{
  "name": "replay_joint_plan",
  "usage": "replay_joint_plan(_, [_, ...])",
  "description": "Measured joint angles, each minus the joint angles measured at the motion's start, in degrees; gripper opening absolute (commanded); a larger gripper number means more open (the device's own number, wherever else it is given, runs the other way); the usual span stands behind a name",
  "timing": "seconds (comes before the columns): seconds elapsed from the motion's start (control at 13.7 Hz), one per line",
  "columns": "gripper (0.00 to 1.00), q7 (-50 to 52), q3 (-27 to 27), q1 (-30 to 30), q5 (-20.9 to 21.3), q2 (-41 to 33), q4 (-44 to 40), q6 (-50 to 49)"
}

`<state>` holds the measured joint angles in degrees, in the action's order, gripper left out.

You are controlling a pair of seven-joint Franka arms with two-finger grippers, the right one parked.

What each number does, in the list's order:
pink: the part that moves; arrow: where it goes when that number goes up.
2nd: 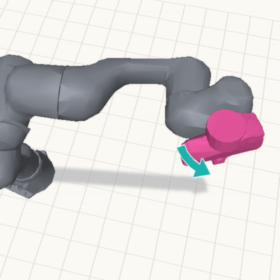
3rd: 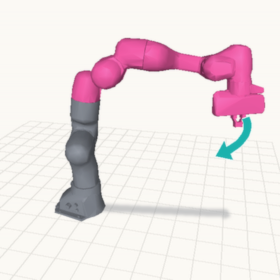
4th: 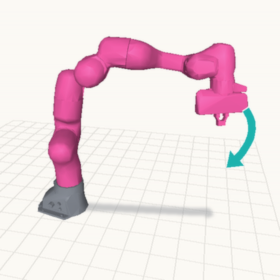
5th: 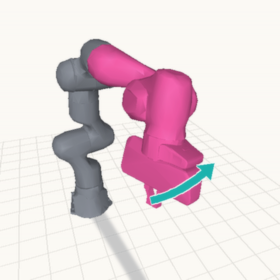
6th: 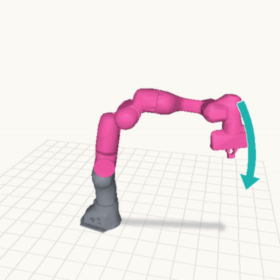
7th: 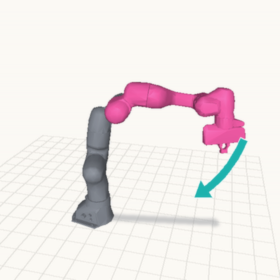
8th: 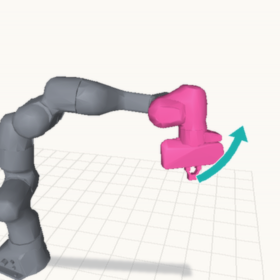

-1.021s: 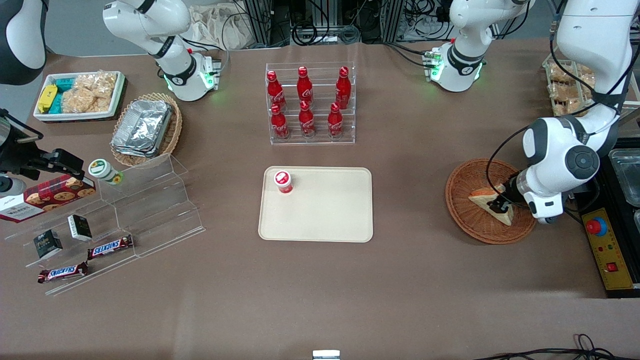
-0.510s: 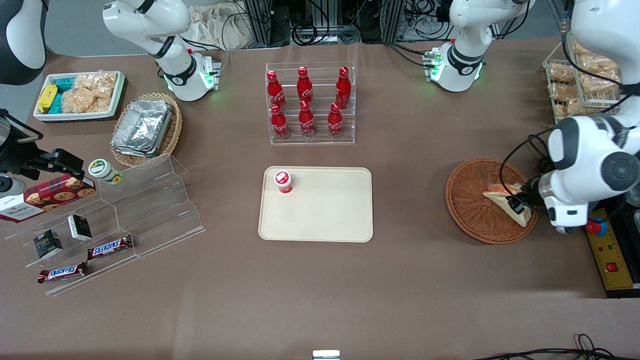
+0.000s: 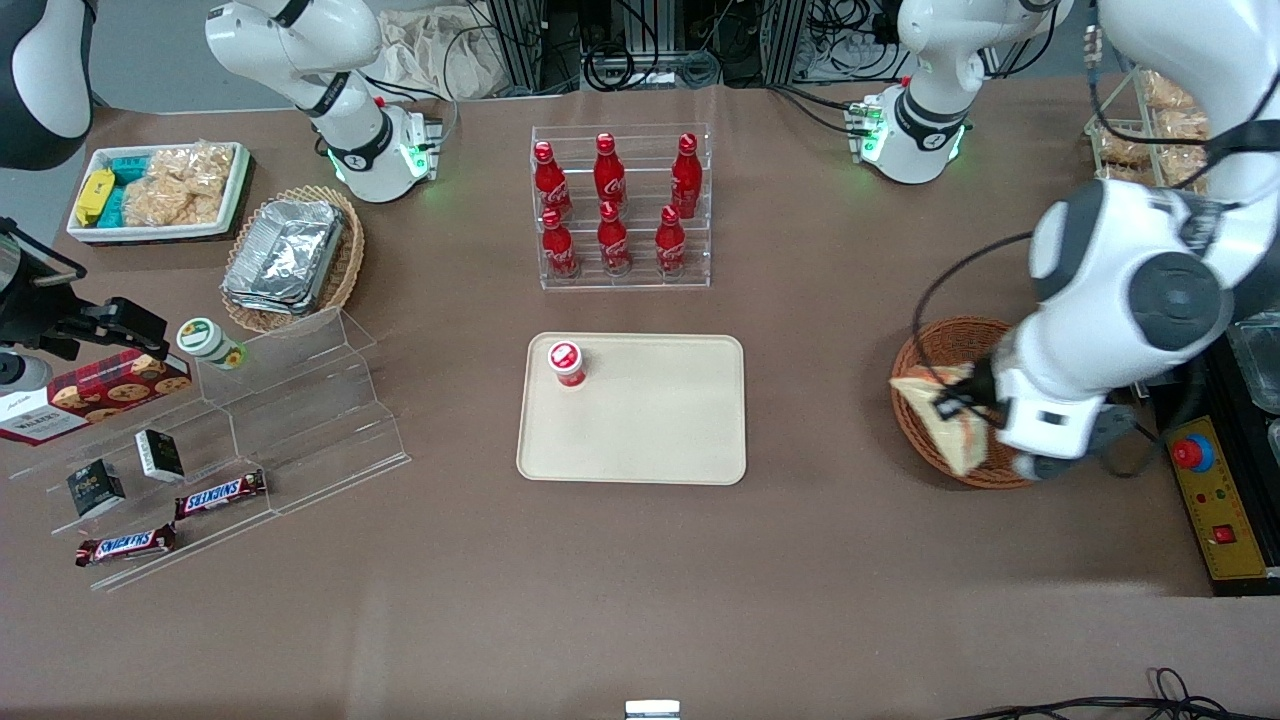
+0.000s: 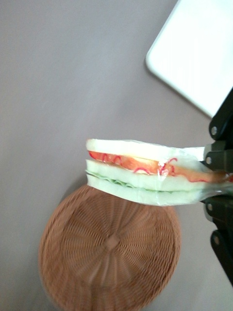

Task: Place sandwich from basket to tray
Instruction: 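Carry the held sandwich with the left gripper over the cream tray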

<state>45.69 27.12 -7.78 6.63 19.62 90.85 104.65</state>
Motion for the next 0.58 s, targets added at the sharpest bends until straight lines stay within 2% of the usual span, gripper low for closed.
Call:
replay_joint_plan(0.22, [0.00,1.9,0.1,8.1,0.1,6.6,-3.8,1.4])
replay_joint_plan(0.36, [0.00,3.8,0.0,12.8,0.4,12.1,-5.0,6.9])
replay_joint_plan(0.58, [0.00,8.4,-0.1,18.5,5.3,19.6,-5.7,12.6])
